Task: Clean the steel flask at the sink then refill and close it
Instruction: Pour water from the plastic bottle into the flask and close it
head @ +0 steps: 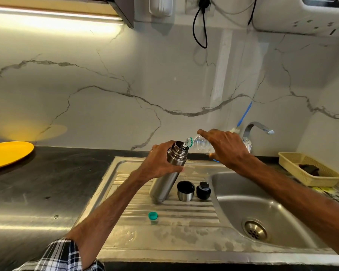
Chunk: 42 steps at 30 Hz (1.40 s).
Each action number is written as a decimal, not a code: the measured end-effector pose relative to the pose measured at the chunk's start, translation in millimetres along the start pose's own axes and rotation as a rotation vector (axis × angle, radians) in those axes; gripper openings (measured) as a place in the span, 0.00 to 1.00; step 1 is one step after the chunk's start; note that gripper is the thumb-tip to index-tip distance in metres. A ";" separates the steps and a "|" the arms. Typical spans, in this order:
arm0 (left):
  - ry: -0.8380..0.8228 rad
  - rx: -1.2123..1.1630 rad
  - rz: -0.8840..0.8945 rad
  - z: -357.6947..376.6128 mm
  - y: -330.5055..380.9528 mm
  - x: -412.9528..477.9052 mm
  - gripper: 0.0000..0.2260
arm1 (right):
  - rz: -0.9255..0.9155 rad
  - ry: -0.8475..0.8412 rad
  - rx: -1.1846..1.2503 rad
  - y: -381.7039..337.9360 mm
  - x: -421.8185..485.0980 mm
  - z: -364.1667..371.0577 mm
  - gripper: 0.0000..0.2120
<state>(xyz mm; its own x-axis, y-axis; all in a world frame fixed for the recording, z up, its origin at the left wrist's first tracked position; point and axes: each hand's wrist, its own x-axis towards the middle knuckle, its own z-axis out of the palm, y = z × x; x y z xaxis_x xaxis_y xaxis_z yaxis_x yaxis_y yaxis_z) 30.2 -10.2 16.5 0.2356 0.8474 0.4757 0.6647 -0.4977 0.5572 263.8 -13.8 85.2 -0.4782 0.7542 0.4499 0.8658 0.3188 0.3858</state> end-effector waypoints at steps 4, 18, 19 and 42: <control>-0.005 0.003 0.002 -0.2 1.6 0.1 0.37 | -0.005 -0.018 -0.016 1.6 0.7 -3.7 0.41; 0.003 0.018 -0.006 1.0 -0.9 0.3 0.37 | -0.002 -0.030 -0.014 4.5 -0.8 -9.3 0.40; 0.005 0.018 -0.006 0.9 -1.4 0.2 0.37 | -0.004 -0.031 -0.016 4.6 -0.7 -10.0 0.40; -0.011 0.070 -0.021 8.1 -12.1 3.9 0.39 | -0.009 -0.039 -0.065 8.1 -3.0 -19.2 0.40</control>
<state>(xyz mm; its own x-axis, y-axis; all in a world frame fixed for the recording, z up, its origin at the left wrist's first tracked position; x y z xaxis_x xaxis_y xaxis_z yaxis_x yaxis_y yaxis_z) 28.9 0.7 6.1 0.2291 0.8597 0.4565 0.7173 -0.4662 0.5179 269.4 -24.5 102.4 -0.4791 0.7736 0.4148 0.8492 0.2889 0.4421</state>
